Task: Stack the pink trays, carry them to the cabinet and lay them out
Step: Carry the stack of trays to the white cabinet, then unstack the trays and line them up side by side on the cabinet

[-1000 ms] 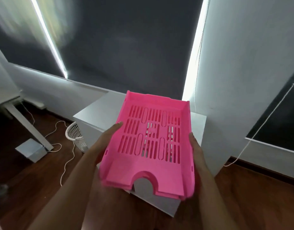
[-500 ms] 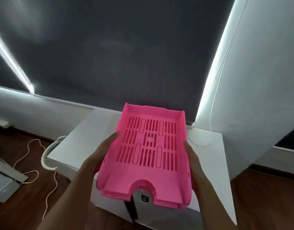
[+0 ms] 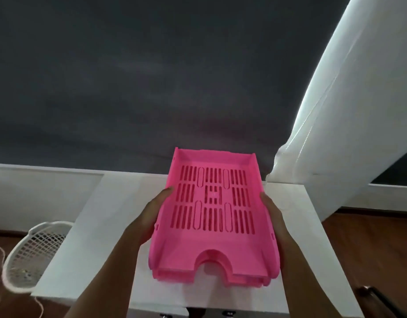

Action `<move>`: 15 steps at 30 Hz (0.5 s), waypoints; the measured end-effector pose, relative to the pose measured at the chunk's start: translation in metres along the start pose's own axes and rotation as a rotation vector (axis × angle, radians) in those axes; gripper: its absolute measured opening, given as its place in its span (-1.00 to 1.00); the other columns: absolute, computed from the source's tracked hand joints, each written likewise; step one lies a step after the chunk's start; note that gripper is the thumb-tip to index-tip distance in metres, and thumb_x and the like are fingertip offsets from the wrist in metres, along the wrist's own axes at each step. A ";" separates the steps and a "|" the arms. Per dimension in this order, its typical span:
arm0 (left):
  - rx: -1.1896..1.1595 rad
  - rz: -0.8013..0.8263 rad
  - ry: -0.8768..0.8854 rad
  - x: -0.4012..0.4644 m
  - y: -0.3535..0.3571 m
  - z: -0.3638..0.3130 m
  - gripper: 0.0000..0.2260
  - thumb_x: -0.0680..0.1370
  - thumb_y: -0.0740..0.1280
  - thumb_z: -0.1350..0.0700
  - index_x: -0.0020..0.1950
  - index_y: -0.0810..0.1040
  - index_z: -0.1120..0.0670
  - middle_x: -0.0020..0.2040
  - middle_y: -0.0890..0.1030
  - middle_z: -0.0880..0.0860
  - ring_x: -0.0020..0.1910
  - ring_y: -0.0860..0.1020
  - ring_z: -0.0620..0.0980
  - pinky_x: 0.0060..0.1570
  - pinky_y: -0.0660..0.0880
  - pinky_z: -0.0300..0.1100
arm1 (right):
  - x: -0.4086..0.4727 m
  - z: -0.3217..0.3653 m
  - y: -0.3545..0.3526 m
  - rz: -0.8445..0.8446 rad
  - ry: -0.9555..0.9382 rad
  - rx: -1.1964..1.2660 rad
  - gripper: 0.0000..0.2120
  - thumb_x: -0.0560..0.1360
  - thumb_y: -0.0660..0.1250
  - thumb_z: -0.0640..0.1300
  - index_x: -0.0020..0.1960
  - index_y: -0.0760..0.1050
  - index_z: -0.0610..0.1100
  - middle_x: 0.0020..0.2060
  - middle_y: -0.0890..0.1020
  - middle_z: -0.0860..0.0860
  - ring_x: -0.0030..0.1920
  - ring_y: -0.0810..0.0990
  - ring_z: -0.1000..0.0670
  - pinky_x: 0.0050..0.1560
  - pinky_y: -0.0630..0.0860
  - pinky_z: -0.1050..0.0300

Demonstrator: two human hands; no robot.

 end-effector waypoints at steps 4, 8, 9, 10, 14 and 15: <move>0.068 -0.047 0.007 0.006 -0.004 -0.003 -0.44 0.42 0.31 -0.39 0.29 0.62 -0.09 0.23 0.68 0.11 0.21 0.63 0.22 0.30 0.44 0.27 | 0.001 0.007 -0.003 -0.058 -0.023 -0.121 -0.53 0.58 0.24 0.15 0.26 0.60 -0.19 0.01 0.71 -0.21 -0.05 0.70 -0.21 0.01 0.62 -0.13; 0.130 -0.222 0.203 -0.007 0.001 -0.021 -0.56 0.55 0.37 -0.10 0.41 0.51 -0.02 0.31 0.63 0.10 0.16 0.67 0.13 0.22 0.54 0.18 | -0.011 0.025 -0.004 -0.137 -0.191 -0.345 -0.72 0.63 0.23 -0.11 0.27 0.60 -0.02 0.01 0.76 -0.04 -0.03 0.75 -0.07 -0.03 0.66 -0.04; 0.152 -0.204 0.264 -0.014 0.010 -0.028 -0.69 0.61 0.32 0.01 0.34 0.57 0.00 0.18 0.70 0.11 0.06 0.71 0.14 0.16 0.59 0.17 | -0.015 0.029 -0.003 -0.130 -0.209 -0.364 -0.71 0.63 0.21 -0.18 0.26 0.60 0.00 0.00 0.76 -0.04 -0.05 0.76 -0.07 -0.09 0.67 0.01; 0.174 -0.204 0.303 -0.019 0.018 -0.034 -0.76 0.63 0.28 0.08 0.26 0.62 0.02 0.07 0.74 0.11 -0.01 0.72 0.15 0.10 0.62 0.16 | -0.019 0.033 -0.002 -0.120 -0.210 -0.375 -0.69 0.63 0.19 -0.23 0.25 0.61 0.00 -0.02 0.76 -0.05 -0.08 0.76 -0.07 -0.17 0.67 0.05; 0.209 -0.220 0.409 -0.040 0.056 -0.063 -0.80 0.64 0.26 0.12 0.14 0.66 -0.03 -0.09 0.76 0.03 -0.15 0.73 0.02 -0.14 0.65 -0.08 | -0.035 0.057 -0.018 -0.128 -0.254 -0.387 -0.63 0.60 0.17 -0.31 0.15 0.63 0.05 -0.10 0.77 -0.01 -0.19 0.76 -0.04 -0.25 0.67 0.09; 0.217 -0.204 0.423 -0.042 0.068 -0.069 -0.80 0.64 0.27 0.13 0.16 0.65 -0.04 -0.07 0.76 0.02 -0.13 0.73 0.00 -0.11 0.65 -0.08 | -0.037 0.065 -0.029 -0.123 -0.273 -0.383 -0.61 0.59 0.18 -0.32 0.11 0.64 0.10 -0.12 0.78 0.01 -0.20 0.76 -0.04 -0.24 0.68 0.07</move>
Point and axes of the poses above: each hand's wrist, its own x-axis towards the middle knuckle, its own y-axis out of the palm, z = x × y, the point moved 3 cm from there along x, towards the middle knuckle
